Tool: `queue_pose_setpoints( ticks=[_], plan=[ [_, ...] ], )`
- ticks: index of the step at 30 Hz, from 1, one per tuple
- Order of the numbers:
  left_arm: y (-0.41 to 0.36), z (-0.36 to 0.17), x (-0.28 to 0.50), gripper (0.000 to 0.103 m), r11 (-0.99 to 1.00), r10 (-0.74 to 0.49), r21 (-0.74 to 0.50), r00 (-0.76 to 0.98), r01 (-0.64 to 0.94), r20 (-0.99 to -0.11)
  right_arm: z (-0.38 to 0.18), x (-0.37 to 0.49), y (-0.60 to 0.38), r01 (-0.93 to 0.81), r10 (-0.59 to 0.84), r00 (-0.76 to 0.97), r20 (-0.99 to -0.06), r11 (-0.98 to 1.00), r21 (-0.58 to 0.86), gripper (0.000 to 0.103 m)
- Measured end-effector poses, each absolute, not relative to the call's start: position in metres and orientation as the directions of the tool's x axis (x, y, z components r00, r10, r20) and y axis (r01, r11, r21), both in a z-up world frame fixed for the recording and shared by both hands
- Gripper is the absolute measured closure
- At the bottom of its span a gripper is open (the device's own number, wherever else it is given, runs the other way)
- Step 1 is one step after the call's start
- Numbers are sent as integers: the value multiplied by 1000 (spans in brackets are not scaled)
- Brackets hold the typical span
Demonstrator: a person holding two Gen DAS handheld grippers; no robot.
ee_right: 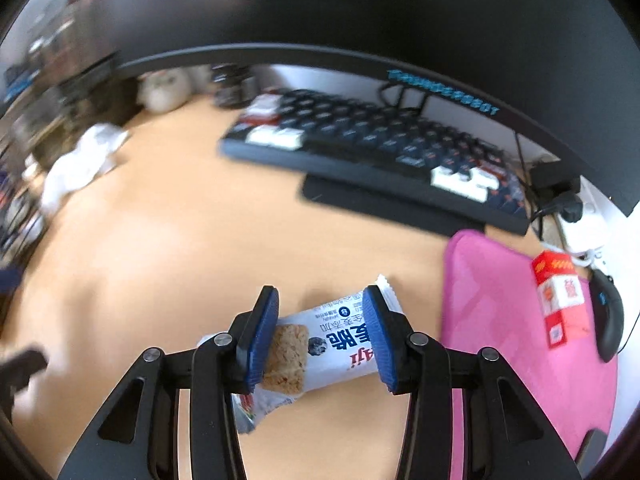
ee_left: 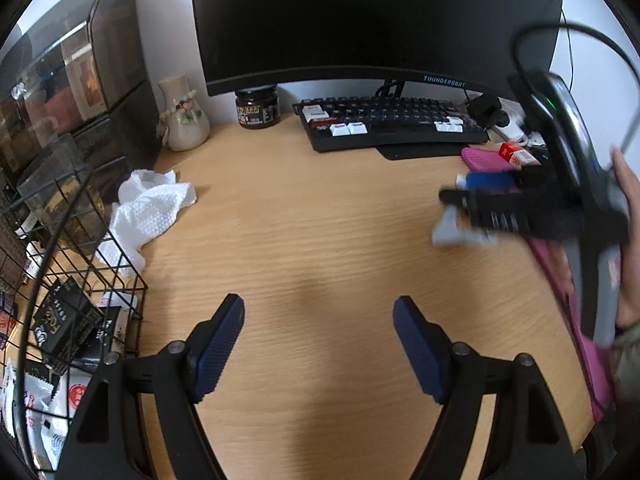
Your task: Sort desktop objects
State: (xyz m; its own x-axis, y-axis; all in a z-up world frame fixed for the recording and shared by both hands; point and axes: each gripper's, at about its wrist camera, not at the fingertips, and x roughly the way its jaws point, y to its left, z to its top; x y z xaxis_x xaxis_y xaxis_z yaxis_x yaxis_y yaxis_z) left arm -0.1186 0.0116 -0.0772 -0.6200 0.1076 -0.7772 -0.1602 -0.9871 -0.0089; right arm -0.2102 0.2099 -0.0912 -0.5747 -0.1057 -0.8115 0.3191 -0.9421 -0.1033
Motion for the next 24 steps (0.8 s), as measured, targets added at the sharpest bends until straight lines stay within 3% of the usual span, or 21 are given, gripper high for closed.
queue_pose_setpoints(
  ticks=[7,13,14,17,18,24],
  plan=[
    [15,-64,-103,24,-989,81,15,-637,-144,-767,-91,-134,180,472,-210,-530,-822,-878,-80,59],
    [20,-57,-89,24,-989,74,26,-646,-144,-760,-88,-108,189,441,-231,-547,-805,-896,-42,60],
    [20,-57,-87,24,-989,72,28,-646,-144,-760,-86,-106,192,425,-236,-557,-796,-904,-30,58],
    [19,-56,-83,24,-990,63,35,-645,-138,-762,-80,-100,199,372,-253,-585,-770,-928,23,40],
    [18,-55,-83,24,-990,61,36,-645,-136,-761,-80,-99,200,356,-254,-588,-768,-934,36,38],
    [8,-51,-81,23,-992,60,27,-655,-122,-754,-85,-94,212,272,-254,-557,-791,-955,116,38]
  ],
)
